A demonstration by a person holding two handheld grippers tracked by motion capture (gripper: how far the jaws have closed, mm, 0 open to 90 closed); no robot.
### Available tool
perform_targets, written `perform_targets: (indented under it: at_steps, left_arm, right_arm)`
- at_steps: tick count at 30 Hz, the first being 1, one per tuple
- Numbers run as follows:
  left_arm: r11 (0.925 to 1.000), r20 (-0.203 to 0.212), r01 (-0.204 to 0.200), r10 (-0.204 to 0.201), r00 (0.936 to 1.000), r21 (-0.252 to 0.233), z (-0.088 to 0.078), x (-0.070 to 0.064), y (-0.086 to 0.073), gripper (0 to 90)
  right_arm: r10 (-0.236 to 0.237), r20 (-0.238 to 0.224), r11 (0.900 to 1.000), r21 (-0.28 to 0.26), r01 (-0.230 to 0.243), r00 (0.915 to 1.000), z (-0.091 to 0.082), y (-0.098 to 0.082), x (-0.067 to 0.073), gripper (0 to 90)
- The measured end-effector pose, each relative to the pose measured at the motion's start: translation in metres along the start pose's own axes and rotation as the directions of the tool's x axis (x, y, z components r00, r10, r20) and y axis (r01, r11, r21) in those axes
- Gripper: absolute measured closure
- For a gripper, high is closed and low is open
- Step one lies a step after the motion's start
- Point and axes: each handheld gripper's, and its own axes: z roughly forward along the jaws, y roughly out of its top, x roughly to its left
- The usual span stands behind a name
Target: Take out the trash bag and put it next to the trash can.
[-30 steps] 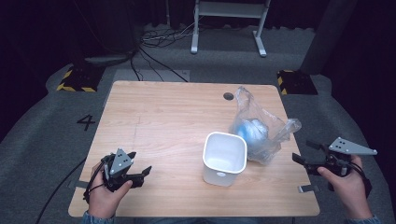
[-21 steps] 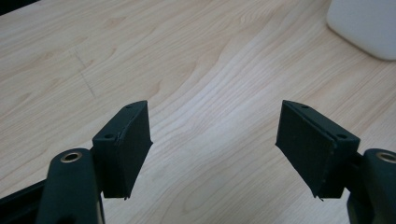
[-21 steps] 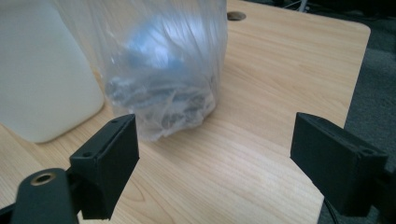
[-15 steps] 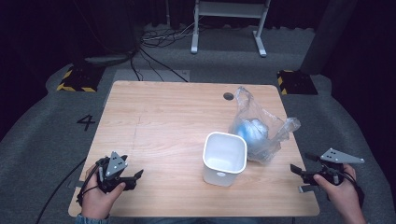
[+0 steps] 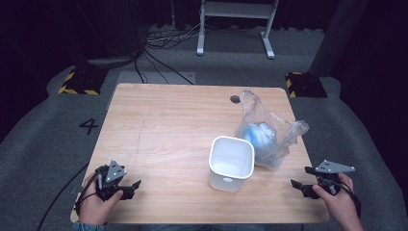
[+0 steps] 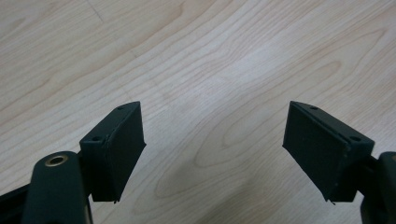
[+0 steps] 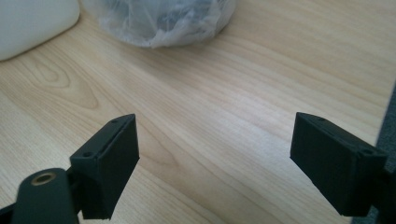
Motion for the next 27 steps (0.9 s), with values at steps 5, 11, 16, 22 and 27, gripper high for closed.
perform_targets:
  at_steps: [5,11,16,22,27]
  left_arm:
    - [0.9999,0.003,0.008,-0.008,1.0,0.015,0.002,0.006,-0.007,20.9]
    - [0.9991,0.011,0.021,-0.022,0.9997,0.036,0.009,0.012,-0.016,20.8]
    - [0.9973,0.038,0.074,-0.074,0.9965,0.0,0.014,0.018,-0.023,18.3]
    - [0.9923,0.039,0.12,-0.119,0.9921,-0.03,0.016,0.023,-0.026,16.4]
    - [0.9912,0.037,0.128,-0.126,0.9913,-0.034,0.018,0.022,-0.025,16.0]
  right_arm:
    - [-0.003,0.006,1.0,0.027,0.003,1.0,0.011,-0.007,0.003,15.5]
    - [-0.003,0.016,0.999,0.039,0.002,0.9999,0.024,-0.012,0.007,15.6]
    - [-0.017,0.023,1.0,0.015,0.017,0.9996,0.034,-0.01,0.013,14.5]
    - [-0.01,0.031,1.0,-0.002,0.01,0.9995,0.04,-0.008,0.014,9.1]
    - [-0.019,0.023,1.0,0.001,0.019,0.9996,0.042,-0.006,0.013,7.2]
